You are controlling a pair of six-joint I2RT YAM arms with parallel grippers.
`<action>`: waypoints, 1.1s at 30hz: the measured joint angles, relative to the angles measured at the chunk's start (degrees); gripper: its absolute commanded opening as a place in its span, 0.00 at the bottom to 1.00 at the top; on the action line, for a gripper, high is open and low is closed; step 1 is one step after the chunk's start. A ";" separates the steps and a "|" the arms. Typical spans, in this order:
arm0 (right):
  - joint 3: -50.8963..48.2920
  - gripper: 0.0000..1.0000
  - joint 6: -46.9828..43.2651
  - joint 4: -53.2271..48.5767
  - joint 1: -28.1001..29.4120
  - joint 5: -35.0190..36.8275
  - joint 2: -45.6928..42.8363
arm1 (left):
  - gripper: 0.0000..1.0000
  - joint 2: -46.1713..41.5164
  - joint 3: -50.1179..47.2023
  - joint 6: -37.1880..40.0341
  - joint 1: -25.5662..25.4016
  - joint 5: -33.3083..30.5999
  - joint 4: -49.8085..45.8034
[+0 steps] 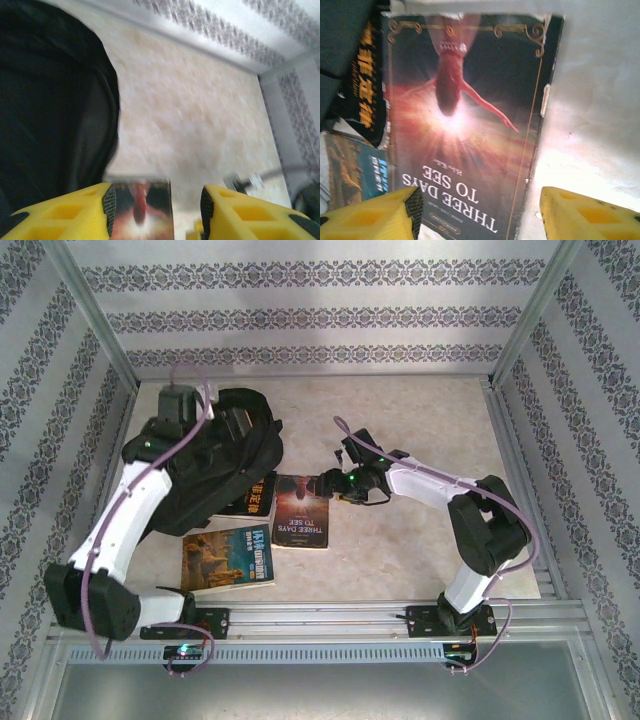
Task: Pack the student bag
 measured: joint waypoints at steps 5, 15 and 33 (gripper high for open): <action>-0.92 0.50 1.62 2.64 -0.52 -3.37 4.00 | 0.34 -3.30 -16.70 -2.40 -7.21 1.05 3.45; -1.22 0.49 2.82 5.38 -2.23 -7.43 8.52 | 0.32 2.05 -31.69 -6.73 -13.31 0.22 12.50; -2.12 0.46 4.72 7.61 -2.21 -8.98 8.46 | 0.20 11.85 -33.77 -9.31 -16.57 -1.79 24.65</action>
